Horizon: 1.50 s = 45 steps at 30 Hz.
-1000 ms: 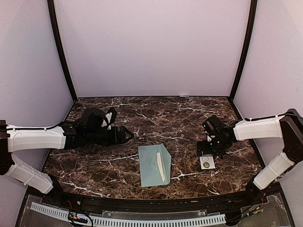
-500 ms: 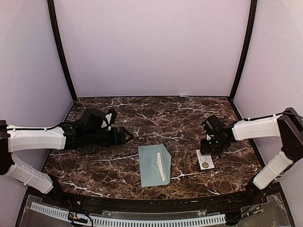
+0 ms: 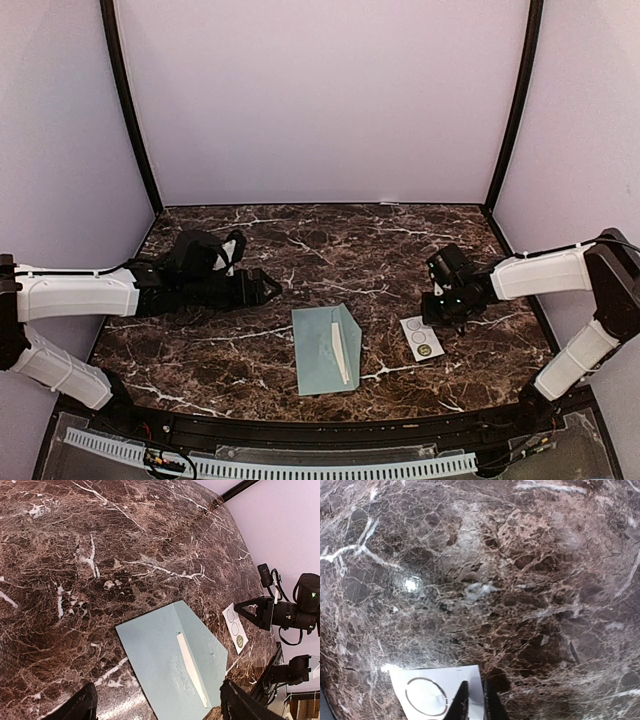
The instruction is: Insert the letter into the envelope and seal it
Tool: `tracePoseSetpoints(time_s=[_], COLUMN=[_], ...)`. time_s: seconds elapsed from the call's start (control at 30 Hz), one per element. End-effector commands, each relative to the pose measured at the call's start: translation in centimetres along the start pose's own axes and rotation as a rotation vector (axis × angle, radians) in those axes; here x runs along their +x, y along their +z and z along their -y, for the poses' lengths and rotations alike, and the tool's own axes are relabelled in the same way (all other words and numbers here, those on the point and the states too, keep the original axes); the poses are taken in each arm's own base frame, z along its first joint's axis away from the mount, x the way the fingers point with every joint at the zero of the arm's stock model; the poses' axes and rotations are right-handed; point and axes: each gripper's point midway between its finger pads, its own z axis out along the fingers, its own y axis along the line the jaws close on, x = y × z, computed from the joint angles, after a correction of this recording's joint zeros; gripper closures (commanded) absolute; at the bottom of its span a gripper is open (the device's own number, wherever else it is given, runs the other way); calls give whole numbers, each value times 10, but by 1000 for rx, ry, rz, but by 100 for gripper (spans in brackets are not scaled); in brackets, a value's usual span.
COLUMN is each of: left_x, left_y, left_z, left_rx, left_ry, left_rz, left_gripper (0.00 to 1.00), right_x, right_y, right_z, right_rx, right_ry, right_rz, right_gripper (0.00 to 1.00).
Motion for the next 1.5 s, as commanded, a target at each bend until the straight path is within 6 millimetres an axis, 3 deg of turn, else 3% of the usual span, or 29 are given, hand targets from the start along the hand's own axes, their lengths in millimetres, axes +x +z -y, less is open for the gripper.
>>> tracePoseSetpoints(time_s=[0.0, 0.03, 0.27, 0.43, 0.5, 0.57, 0.6, 0.63, 0.77, 0.87, 1.0, 1.13, 1.47], left_x=[-2, -2, 1, -1, -1, 4, 3, 11, 36, 47, 68, 86, 111], left_y=[-6, -5, -3, -1, 3, 14, 15, 27, 57, 81, 105, 128, 165], left_z=[3, 3, 7, 26, 40, 60, 80, 83, 135, 168, 194, 199, 178], left_rx=[28, 36, 62, 141, 182, 216, 256, 253, 351, 401, 433, 414, 315], left_ry=[-6, -8, -11, -9, -6, 11, 26, 28, 66, 91, 106, 103, 86], left_rz=[16, 18, 7, 3, 5, -14, -14, -47, -135, -187, -254, -310, -378], left_gripper=[17, 17, 17, 18, 18, 19, 19, 19, 21, 22, 23, 24, 24], right_x=[38, 39, 37, 28, 25, 24, 23, 23, 22, 25, 27, 29, 36], right_y=[14, 14, 8, -7, -12, -15, -16, -18, -21, -22, -23, -20, -15], right_z=[3, -1, -21, -34, -34, -32, -30, -28, -23, -23, -27, -25, -30], right_rx=[-29, -53, -170, -260, -288, -308, -317, -325, -368, -421, -476, -482, -522], right_ry=[15, 16, 19, -8, -10, -6, 0, 7, 33, 53, 62, 67, 65], right_rz=[-131, -137, -133, -107, -103, -100, -99, -97, -85, -87, -84, -87, -110], right_gripper=[96, 100, 100, 100, 98, 84, 81, 78, 67, 64, 63, 63, 63])
